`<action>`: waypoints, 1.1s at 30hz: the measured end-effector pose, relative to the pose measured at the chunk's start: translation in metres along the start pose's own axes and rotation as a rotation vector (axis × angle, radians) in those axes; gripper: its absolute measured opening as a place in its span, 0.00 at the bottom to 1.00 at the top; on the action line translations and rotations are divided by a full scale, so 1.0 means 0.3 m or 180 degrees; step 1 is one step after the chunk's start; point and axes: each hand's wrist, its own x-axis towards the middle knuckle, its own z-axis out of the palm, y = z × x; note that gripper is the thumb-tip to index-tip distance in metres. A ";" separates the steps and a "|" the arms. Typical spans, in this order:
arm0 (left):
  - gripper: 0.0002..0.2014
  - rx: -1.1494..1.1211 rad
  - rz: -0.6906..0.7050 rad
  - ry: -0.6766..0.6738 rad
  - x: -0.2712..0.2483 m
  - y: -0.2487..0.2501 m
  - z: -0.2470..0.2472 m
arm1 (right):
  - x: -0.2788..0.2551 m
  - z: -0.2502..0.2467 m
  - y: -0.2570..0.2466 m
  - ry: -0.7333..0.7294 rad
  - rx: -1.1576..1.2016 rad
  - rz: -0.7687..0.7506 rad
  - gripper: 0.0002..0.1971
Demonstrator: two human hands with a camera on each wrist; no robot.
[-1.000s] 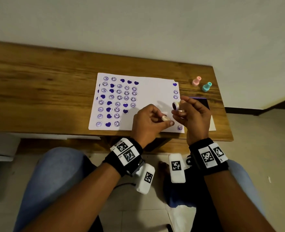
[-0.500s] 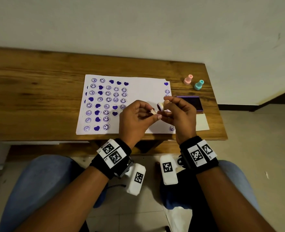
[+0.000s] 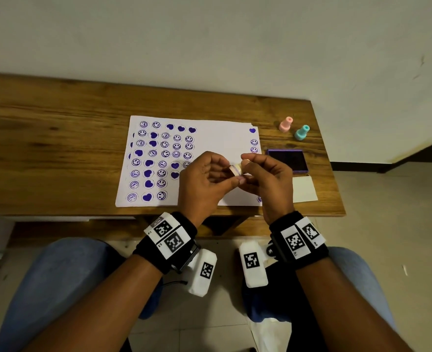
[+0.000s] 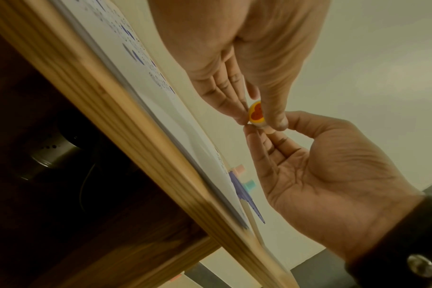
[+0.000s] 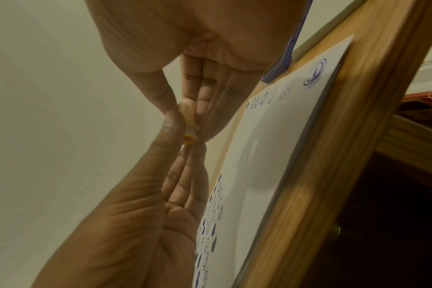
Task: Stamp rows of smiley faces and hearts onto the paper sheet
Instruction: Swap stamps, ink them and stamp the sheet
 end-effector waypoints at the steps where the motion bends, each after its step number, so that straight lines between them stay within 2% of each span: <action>1: 0.19 0.0035 0.0016 -0.0006 0.000 -0.001 -0.002 | 0.000 0.000 0.000 -0.0007 -0.0006 0.0001 0.08; 9: 0.15 0.0170 0.0085 0.0062 0.011 -0.011 -0.002 | 0.005 -0.005 -0.001 -0.0065 0.0085 0.0017 0.08; 17: 0.13 0.0352 0.0281 0.0164 0.013 -0.018 -0.008 | 0.009 0.000 0.010 -0.0191 0.0143 0.0012 0.05; 24: 0.12 0.0560 0.0399 0.0088 0.024 -0.031 -0.011 | 0.015 0.010 0.014 -0.0208 -0.0217 -0.0203 0.09; 27: 0.15 0.0597 0.0424 -0.0023 0.022 -0.021 -0.010 | 0.010 0.002 0.011 -0.0153 -0.0469 -0.0386 0.10; 31: 0.25 0.0804 0.0278 -0.0127 0.019 -0.019 -0.012 | 0.018 -0.033 0.019 0.0057 -0.0821 -0.0600 0.11; 33: 0.23 0.1060 0.0270 -0.0162 0.022 -0.024 -0.014 | 0.034 -0.073 -0.006 0.0271 -0.0958 -0.0679 0.12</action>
